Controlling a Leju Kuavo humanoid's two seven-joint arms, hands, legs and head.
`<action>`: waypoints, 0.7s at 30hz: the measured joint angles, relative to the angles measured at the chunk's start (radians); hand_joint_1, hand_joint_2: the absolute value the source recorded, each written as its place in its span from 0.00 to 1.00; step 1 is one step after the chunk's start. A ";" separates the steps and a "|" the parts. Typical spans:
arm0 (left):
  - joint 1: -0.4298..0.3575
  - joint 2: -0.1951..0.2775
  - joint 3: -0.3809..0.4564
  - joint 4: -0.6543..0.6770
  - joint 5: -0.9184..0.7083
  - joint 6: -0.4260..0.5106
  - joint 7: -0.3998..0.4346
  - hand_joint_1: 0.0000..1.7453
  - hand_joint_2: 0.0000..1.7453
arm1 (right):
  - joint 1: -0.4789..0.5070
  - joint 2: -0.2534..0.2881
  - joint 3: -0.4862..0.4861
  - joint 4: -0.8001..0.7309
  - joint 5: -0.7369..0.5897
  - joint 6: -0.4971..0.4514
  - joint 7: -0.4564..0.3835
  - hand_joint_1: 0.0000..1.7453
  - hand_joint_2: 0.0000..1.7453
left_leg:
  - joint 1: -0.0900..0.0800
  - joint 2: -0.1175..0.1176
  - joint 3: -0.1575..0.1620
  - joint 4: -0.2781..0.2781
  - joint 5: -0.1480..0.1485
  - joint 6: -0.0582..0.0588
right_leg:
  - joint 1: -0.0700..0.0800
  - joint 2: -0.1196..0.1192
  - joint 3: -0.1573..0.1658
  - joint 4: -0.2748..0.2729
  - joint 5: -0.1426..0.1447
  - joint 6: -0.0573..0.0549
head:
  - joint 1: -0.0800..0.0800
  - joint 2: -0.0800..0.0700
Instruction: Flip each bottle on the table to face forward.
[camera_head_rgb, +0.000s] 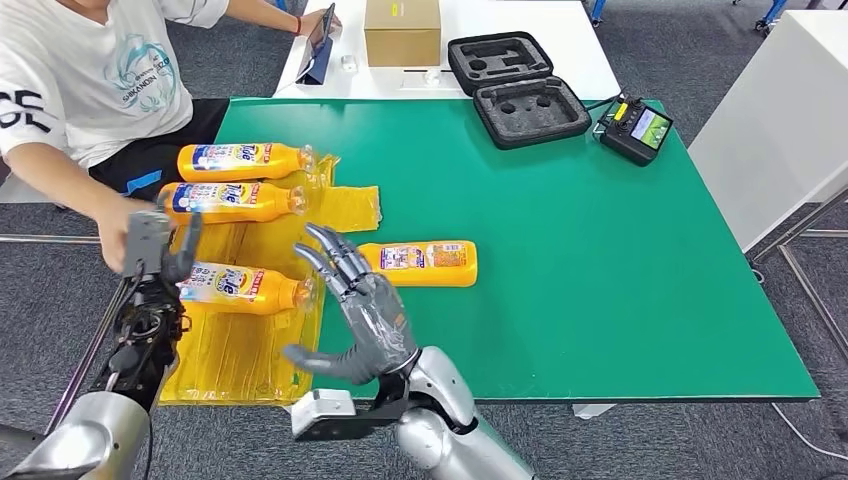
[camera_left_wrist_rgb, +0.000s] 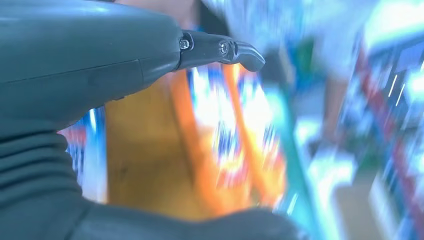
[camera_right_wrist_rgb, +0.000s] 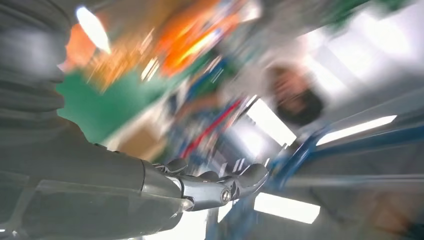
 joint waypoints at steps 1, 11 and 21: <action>0.027 -0.002 0.017 -0.040 0.020 0.056 -0.023 0.00 1.00 | -0.007 -0.004 -0.023 0.016 0.074 -0.029 0.033 0.00 1.00 | 0.000 0.000 0.000 0.000 0.000 0.000 | 0.000 0.000 0.000 0.000 0.000 0.000 | 0.000 0.000; 0.167 -0.012 0.109 -0.239 0.063 0.197 -0.102 0.00 1.00 | -0.024 -0.009 -0.271 0.081 0.298 -0.071 0.043 0.00 1.00 | 0.000 -0.002 -0.002 0.000 0.000 0.000 | 0.000 -0.001 -0.001 0.000 0.000 0.000 | 0.000 0.000; 0.223 -0.024 0.146 -0.306 0.128 0.218 -0.119 0.00 1.00 | -0.061 -0.019 -0.407 0.168 0.465 -0.050 0.236 0.00 1.00 | 0.000 -0.002 -0.002 0.000 0.000 0.000 | 0.000 -0.001 -0.002 0.000 0.000 0.000 | 0.000 0.000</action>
